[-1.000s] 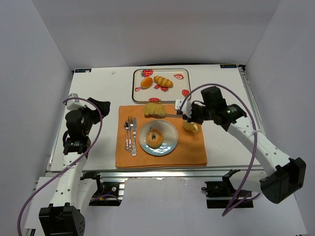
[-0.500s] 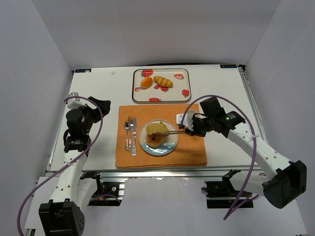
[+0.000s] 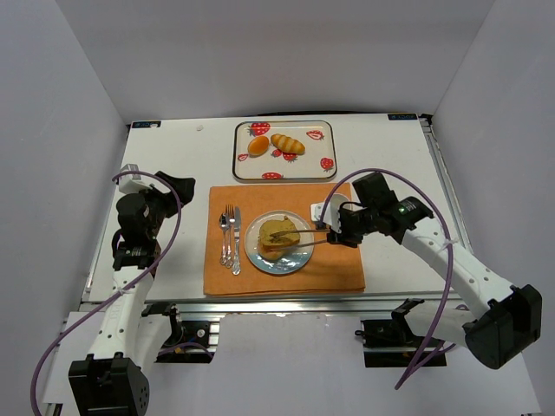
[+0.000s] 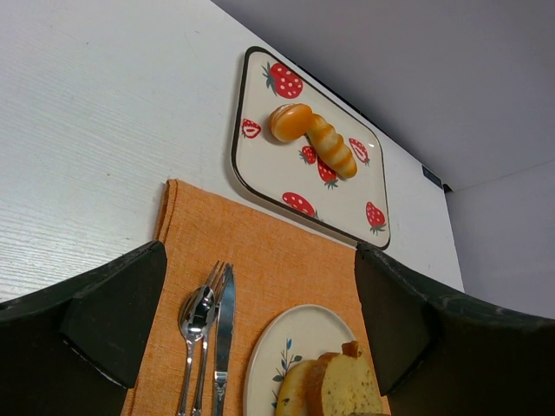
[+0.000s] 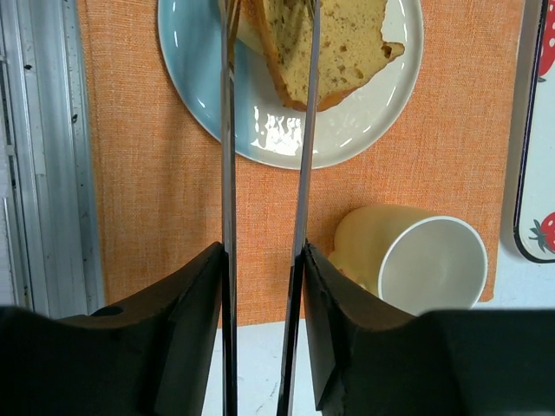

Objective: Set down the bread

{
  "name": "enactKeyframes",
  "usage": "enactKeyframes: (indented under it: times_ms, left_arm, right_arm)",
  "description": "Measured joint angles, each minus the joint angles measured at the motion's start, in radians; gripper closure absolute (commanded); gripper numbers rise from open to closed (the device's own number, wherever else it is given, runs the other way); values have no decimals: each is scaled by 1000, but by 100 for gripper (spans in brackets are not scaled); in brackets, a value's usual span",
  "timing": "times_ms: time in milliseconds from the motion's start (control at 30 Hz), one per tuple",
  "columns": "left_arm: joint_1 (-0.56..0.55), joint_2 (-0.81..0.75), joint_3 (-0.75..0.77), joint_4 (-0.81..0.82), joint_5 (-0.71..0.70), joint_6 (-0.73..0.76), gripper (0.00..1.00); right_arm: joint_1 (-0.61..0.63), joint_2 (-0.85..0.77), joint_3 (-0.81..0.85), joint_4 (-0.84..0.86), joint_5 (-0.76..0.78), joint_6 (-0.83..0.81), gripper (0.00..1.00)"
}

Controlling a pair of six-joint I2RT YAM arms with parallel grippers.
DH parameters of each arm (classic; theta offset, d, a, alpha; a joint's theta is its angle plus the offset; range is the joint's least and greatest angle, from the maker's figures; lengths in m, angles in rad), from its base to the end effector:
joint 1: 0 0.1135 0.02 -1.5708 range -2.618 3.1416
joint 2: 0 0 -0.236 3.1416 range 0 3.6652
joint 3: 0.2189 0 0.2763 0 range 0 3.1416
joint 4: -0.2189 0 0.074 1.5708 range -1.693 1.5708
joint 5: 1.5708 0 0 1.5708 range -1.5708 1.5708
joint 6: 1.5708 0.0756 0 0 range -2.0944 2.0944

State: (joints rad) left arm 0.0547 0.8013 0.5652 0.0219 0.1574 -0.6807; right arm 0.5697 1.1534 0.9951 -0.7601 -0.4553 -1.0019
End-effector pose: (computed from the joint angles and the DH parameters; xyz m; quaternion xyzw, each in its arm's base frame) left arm 0.2776 0.0033 0.2467 -0.2330 0.7421 -0.2509 0.5763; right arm 0.2231 0.1824 0.2332 -0.7039 0.6011 0.1419 0.3508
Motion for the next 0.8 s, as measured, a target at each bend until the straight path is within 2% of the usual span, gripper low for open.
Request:
enactKeyframes:
  times_ms: [233, 433, 533, 567, 633, 733, 767, 800]
  left_arm:
    - [0, 0, 0, 0, 0, 0, 2]
    - [0, 0, 0, 0, 0, 0, 2]
    - [0, 1, 0, 0, 0, 0, 2]
    - [0, 2, 0, 0, 1, 0, 3]
    - [0, 4, 0, 0, 3, 0, 6]
    - [0, 7, 1, 0, 12, 0, 34]
    - [0, 9, 1, 0, 17, 0, 59]
    - [0, 10, 1, 1, 22, -5, 74]
  right_arm:
    - [0, -22, 35, -18, -34, 16, 54]
    - [0, -39, 116, -14, -55, 91, 62]
    - [-1, -39, 151, 50, -35, 188, 78]
    - [-7, -36, 163, 76, -21, 235, 96]
    - [-45, -24, 182, 140, 8, 332, 100]
    - [-198, 10, 193, 269, 64, 513, 100]
    - [-270, 26, 193, 317, 89, 572, 100]
    - [-329, 44, 192, 353, 117, 622, 100]
